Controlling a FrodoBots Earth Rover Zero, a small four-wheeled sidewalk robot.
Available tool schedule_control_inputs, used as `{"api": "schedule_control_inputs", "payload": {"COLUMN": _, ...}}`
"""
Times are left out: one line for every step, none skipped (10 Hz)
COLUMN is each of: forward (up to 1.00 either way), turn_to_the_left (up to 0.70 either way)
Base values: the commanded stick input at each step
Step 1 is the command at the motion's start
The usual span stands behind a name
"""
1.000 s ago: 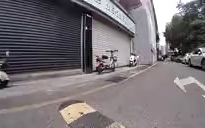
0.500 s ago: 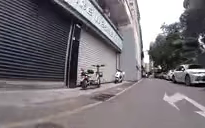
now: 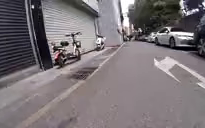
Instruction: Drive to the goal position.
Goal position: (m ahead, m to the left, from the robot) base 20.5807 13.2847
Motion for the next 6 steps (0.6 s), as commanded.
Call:
{"api": "schedule_control_inputs", "payload": {"forward": 0.7, "turn_to_the_left": -0.14}}
{"api": "schedule_control_inputs", "payload": {"forward": 0.7, "turn_to_the_left": -0.14}}
{"api": "schedule_control_inputs", "payload": {"forward": 0.7, "turn_to_the_left": -0.14}}
{"api": "schedule_control_inputs", "payload": {"forward": 0.7, "turn_to_the_left": -0.14}}
{"api": "schedule_control_inputs", "payload": {"forward": 0.7, "turn_to_the_left": -0.11}}
{"api": "schedule_control_inputs", "payload": {"forward": 0.7, "turn_to_the_left": -0.07}}
